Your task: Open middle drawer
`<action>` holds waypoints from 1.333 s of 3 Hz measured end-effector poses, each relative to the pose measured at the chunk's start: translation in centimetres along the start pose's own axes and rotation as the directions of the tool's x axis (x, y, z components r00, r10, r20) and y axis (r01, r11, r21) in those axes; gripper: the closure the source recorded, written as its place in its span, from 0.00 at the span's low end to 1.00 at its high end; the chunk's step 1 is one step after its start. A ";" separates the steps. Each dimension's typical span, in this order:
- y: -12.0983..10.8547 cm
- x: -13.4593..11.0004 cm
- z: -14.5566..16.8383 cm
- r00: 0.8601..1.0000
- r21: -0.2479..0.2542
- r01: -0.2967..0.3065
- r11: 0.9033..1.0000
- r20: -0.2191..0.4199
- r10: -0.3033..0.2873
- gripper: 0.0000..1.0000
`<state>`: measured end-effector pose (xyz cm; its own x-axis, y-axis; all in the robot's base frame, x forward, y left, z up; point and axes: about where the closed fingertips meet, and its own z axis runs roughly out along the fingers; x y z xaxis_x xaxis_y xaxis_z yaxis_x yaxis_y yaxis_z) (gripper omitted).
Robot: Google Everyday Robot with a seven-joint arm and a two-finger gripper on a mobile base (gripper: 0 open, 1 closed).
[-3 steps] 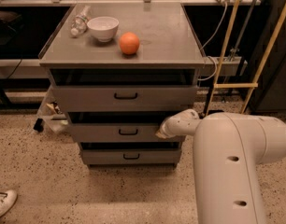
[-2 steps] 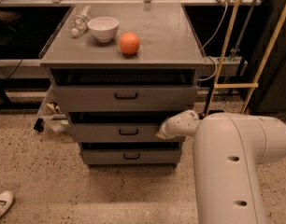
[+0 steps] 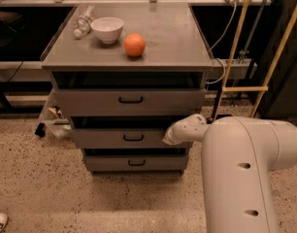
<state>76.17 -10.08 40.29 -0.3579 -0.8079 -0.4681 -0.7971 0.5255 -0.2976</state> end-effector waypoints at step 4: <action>2.2 2.0 -3.3 1.000 0.006 -0.002 1.000 0.016 0.002 1.00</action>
Offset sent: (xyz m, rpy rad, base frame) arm -0.2864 -0.0315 -0.0049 0.0839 -0.1041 -0.2497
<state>72.15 -11.43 41.42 -0.3516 -0.8025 -0.4820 -0.7932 0.5289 -0.3019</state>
